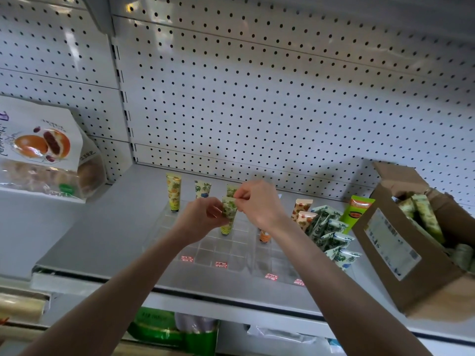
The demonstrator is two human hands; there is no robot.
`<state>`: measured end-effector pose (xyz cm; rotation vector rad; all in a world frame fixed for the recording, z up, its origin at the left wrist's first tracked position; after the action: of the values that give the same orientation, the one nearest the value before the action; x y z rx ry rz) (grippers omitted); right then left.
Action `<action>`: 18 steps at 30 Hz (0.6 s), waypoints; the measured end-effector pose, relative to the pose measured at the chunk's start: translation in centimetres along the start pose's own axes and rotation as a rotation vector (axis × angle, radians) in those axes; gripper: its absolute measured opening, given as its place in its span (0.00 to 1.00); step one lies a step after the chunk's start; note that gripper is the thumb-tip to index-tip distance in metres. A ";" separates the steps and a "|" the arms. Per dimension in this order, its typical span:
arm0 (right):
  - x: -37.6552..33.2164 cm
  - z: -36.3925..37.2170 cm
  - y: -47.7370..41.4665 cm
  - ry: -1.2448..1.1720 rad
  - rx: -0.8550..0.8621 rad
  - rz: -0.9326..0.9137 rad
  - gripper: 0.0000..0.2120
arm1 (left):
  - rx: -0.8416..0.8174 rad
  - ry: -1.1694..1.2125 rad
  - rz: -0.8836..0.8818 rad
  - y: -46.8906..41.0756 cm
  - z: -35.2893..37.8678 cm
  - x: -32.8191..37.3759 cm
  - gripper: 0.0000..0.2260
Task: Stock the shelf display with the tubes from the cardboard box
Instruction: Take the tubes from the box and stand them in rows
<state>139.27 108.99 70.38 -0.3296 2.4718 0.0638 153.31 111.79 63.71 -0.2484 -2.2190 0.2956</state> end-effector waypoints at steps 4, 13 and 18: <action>0.0 0.0 0.0 0.006 0.006 -0.007 0.07 | 0.005 -0.007 -0.003 0.1 0.1 -0.1 0.08; 0.0 -0.2 -0.1 0.007 0.008 0.005 0.08 | 0.022 0.021 -0.023 0.0 0.1 0.2 0.10; 0.1 -0.2 -0.1 -0.001 0.008 0.002 0.08 | 0.032 0.029 -0.032 0.1 0.0 0.5 0.10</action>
<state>139.09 108.87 70.50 -0.3241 2.4709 0.0551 153.03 112.05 64.01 -0.1986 -2.1859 0.3084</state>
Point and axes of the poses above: each hand's wrist, its own y-axis away from the middle knuckle, its own z-axis out of the palm, x = y × z, the point moved 2 cm from there along -y, towards the middle knuckle, and after that the axes turned 11 degrees about z, right-handed, at the moved point
